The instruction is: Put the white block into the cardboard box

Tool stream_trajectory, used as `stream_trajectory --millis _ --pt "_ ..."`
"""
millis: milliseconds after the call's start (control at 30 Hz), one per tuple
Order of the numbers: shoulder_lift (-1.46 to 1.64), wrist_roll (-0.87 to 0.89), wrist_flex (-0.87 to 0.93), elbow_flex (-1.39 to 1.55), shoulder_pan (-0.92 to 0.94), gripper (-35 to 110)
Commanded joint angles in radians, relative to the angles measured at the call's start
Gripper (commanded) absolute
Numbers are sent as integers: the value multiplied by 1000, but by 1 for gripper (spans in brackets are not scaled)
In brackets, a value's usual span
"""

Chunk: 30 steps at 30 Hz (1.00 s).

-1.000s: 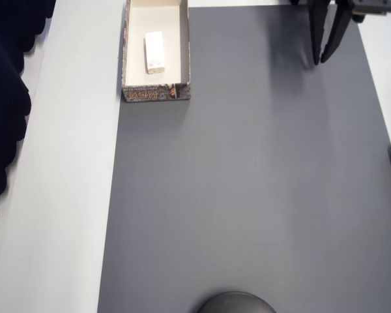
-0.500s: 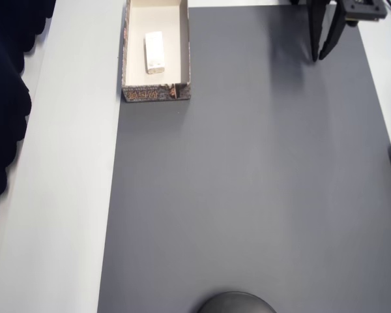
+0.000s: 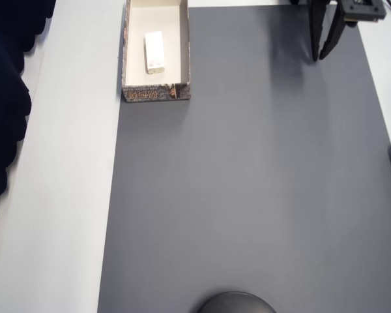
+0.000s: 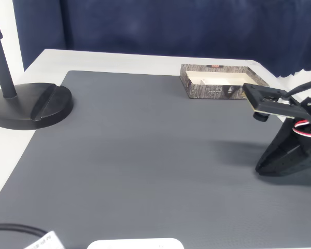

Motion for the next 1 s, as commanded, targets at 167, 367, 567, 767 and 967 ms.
stream_trajectory --millis 167,367,567,767,967 --pt "35 3 8 18 -35 -1" --pt "37 9 8 18 -80 -1" --pt "37 -6 8 18 -112 -1" --pt "37 -6 8 18 -115 -1" --pt "37 -8 8 18 -124 -1"
